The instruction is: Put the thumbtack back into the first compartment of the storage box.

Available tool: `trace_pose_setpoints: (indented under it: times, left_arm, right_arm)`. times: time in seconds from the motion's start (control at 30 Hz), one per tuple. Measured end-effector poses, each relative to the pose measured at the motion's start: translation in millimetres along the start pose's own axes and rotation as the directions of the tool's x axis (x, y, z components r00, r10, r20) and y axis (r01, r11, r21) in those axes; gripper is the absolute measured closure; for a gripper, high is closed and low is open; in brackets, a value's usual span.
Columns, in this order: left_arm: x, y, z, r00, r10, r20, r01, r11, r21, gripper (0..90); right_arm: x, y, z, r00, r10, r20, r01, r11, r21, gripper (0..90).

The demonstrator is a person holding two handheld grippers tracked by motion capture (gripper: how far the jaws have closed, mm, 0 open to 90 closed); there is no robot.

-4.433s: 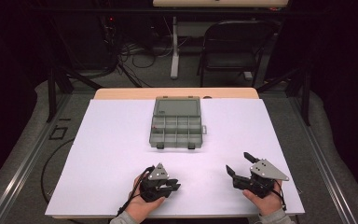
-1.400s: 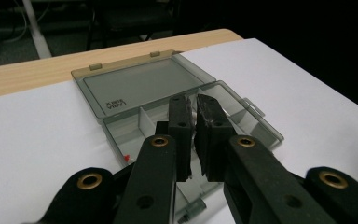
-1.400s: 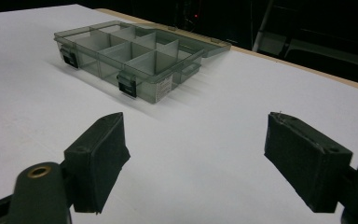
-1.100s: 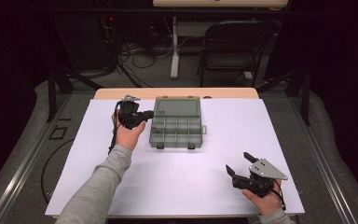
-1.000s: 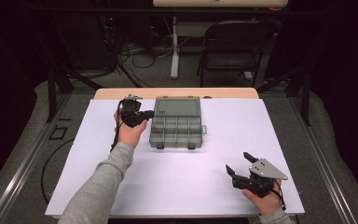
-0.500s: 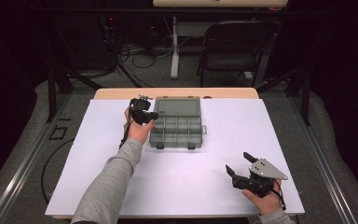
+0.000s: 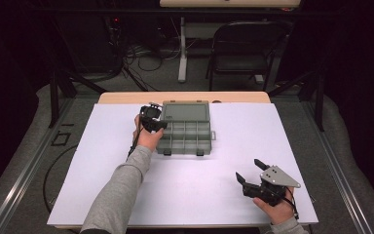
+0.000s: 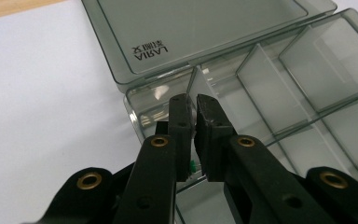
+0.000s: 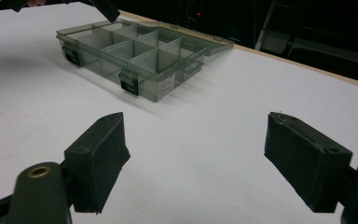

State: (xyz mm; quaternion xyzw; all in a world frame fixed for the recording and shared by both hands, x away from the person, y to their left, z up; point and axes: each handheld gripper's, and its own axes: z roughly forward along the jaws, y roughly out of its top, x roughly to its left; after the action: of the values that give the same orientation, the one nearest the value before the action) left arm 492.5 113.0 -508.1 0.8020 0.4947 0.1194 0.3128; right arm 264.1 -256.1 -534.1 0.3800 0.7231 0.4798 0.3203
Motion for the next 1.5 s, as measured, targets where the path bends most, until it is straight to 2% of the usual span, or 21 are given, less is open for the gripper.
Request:
trace_pose_setpoints:
  times: [0.27,0.33,0.43,0.6,0.67,1.03,1.2,1.33,1.43,1.5]
  left_arm:
    - [-2.1,-0.4,-0.3,0.9999,0.015,0.005,-0.015,0.9999,-0.006,82.4]
    - [-3.6,0.0,-2.4,0.9999,0.014,0.005,-0.014,0.9996,-0.024,78.5]
    - [-4.9,1.1,-6.1,0.9998,0.022,0.001,-0.022,0.9985,-0.05,67.3]
    - [-4.3,2.3,-12.9,0.9993,0.019,-0.032,-0.022,0.9944,-0.103,47.3]
    - [-3.8,2.4,-16.3,0.9983,0.029,-0.05,-0.034,0.9928,-0.114,40.1]
    - [-4.5,-1.0,-39.2,0.9962,0.059,-0.065,-0.069,0.9824,-0.174,28.6]
    - [-2.5,-9.8,-58.4,0.9975,0.059,-0.038,-0.066,0.9706,-0.231,25.7]
    - [-0.3,-26.6,-75.5,0.998,0.063,-0.002,-0.061,0.9608,-0.271,25.4]
    - [2.4,-44.5,-88.4,0.998,0.06,0.02,-0.051,0.9508,-0.306,25.4]
    - [4.1,-58.6,-100.0,0.9977,0.063,0.026,-0.051,0.9379,-0.343,25.4]
  right_arm:
    - [-0.7,-0.3,0.4,1.0,0.004,0.0,-0.004,1.0,0.004,20.1]
    - [-0.5,-0.2,0.1,1.0,0.004,-0.001,-0.004,1.0,0.003,20.1]
    - [-0.4,-0.7,-0.4,1.0,0.002,0.003,-0.002,1.0,0.003,20.1]
    - [-1.0,-1.3,-2.0,0.9999,0.007,0.009,-0.007,1.0,0.003,20.1]
    - [-1.0,-1.4,-2.8,0.9999,0.009,0.011,-0.009,0.9999,0.005,20.1]
    - [-0.8,-1.7,-2.6,0.9999,0.003,0.012,-0.003,1.0,0.004,20.1]
    - [-1.4,-1.9,-2.8,0.9999,0.002,0.012,-0.003,1.0,0.005,20.1]
    - [-1.1,-1.9,-2.9,0.9999,0.003,0.013,-0.003,1.0,0.005,20.1]
    - [-0.6,-2.0,-2.9,0.9999,0.004,0.014,-0.004,1.0,0.007,20.1]
    - [-0.7,-2.1,-2.3,0.9999,0.005,0.016,-0.005,0.9999,0.009,20.1]
